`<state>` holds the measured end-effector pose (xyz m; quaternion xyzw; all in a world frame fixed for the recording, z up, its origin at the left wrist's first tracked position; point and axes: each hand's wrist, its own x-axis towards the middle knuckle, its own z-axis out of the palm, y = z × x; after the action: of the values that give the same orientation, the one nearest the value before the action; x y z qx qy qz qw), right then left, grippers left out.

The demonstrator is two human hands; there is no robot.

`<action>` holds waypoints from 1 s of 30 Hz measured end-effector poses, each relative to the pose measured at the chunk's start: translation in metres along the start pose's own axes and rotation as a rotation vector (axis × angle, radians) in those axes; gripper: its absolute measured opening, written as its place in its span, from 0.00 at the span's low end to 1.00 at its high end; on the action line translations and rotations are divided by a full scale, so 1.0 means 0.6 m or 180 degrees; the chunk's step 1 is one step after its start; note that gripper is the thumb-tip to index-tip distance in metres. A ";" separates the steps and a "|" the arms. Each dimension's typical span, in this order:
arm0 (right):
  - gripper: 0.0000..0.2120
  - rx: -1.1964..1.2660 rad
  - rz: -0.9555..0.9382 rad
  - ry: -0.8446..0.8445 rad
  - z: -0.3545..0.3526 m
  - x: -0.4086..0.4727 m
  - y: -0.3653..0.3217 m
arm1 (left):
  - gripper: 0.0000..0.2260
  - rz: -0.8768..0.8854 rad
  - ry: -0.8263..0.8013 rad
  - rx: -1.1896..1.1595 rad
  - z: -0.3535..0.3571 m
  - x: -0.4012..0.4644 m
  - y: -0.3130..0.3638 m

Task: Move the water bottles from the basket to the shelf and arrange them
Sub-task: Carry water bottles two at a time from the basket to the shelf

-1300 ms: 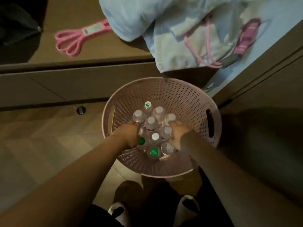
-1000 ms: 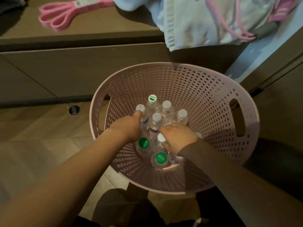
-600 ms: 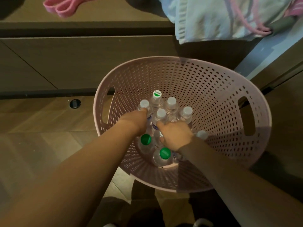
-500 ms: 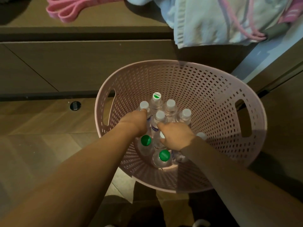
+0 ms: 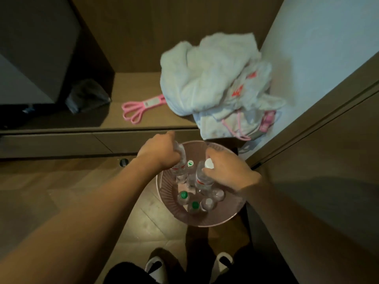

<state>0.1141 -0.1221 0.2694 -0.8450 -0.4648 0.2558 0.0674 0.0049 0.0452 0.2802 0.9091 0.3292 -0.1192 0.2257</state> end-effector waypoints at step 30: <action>0.07 0.0244 -0.1028 0.0801 -0.520 -0.263 -0.423 | 0.15 -0.0901 0.2520 -0.1348 -0.529 -0.509 0.071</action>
<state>0.0091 -0.0711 0.6856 -0.7816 -0.5721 0.1516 0.1971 -0.1765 0.0050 0.6820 0.7648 0.5278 0.2769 0.2447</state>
